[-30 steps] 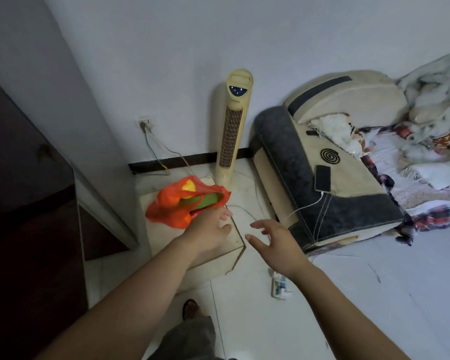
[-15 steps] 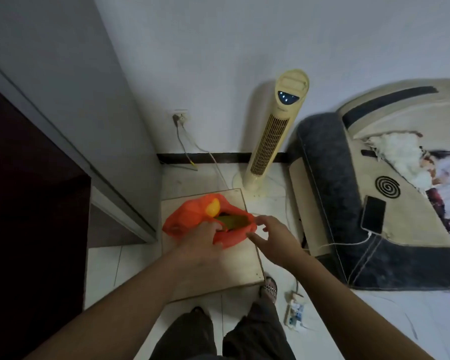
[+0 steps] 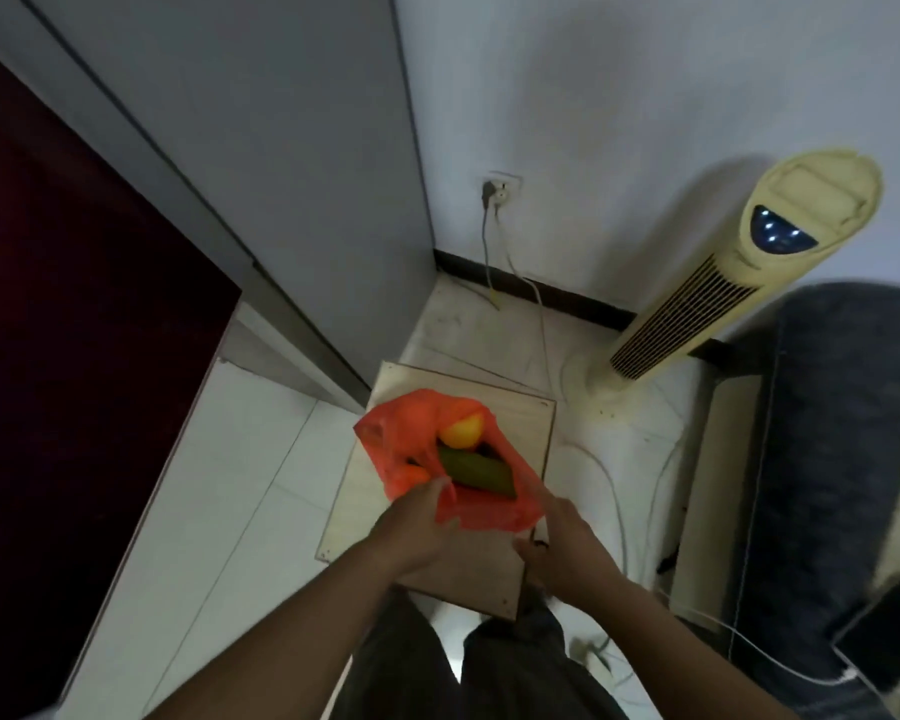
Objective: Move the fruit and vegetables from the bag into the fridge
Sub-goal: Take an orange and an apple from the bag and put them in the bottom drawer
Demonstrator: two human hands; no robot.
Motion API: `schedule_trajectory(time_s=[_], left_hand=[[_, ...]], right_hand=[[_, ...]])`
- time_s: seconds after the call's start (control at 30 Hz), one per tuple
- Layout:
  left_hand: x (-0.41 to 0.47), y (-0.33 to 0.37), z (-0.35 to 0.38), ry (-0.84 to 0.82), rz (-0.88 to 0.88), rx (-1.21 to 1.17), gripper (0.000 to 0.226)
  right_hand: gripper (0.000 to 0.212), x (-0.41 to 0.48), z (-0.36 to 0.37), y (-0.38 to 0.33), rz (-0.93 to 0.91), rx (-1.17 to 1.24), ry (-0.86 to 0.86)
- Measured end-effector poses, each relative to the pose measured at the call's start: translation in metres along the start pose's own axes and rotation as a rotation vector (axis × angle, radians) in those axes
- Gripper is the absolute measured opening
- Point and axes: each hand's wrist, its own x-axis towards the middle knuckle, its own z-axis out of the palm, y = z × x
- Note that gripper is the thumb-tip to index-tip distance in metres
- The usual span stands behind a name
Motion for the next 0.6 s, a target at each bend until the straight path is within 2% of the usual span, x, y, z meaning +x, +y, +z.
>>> schedule_trajectory(time_s=[0.13, 0.33, 0.5, 0.6], left_hand=[[0.010, 0.008, 0.018, 0.070, -0.022, -0.072, 0.066], [0.007, 0.012, 0.032, 0.171, 0.038, -0.117, 0.047], [-0.006, 0.004, 0.025, 0.294, -0.004, -0.151, 0.040], [-0.013, -0.003, 0.017, 0.319, 0.010, -0.167, 0.040]], right_hand=[[0.081, 0.021, 0.007, 0.028, -0.057, 0.014, -0.097], [0.058, 0.031, 0.009, 0.019, -0.081, 0.094, -0.182], [0.035, 0.031, 0.019, 0.018, -0.095, 0.245, -0.063], [0.034, 0.031, 0.024, 0.020, -0.090, 0.147, 0.040]])
